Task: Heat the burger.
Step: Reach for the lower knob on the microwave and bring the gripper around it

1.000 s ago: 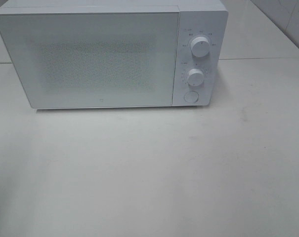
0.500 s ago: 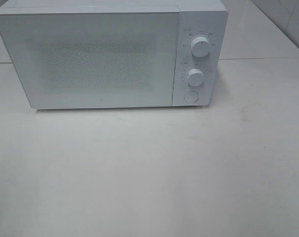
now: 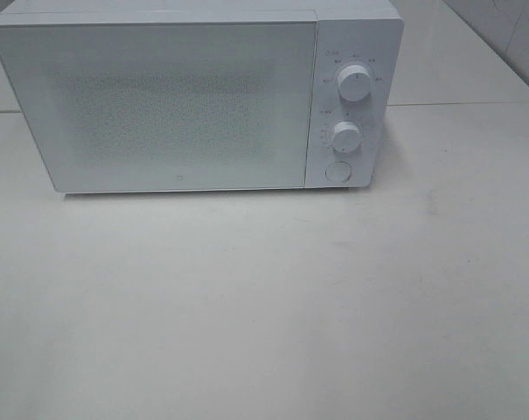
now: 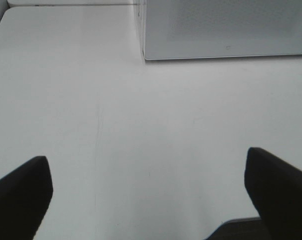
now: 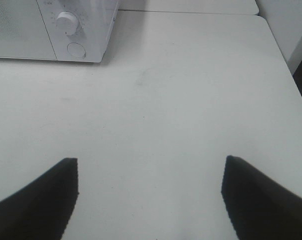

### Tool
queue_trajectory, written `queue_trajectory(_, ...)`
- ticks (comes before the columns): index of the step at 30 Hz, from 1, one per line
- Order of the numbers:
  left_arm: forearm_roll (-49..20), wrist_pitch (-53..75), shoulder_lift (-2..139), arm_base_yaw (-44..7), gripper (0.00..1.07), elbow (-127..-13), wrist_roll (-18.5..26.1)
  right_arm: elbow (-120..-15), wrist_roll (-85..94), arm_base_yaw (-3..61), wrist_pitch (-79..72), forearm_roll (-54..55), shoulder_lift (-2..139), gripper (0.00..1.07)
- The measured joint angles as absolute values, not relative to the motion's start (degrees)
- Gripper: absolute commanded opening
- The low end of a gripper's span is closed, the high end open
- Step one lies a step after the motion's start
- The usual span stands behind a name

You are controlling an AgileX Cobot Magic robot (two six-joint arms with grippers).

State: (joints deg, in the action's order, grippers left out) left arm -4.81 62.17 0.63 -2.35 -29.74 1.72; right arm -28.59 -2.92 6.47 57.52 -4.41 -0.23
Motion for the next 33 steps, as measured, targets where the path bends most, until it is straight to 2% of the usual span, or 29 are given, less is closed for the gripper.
queue_trajectory(33,-5.3,62.2,-0.3,-2.3,1.01,-29.7,1.7,-28.9,-3.0,6.5,56.6,-4.4,-0.2,0.76)
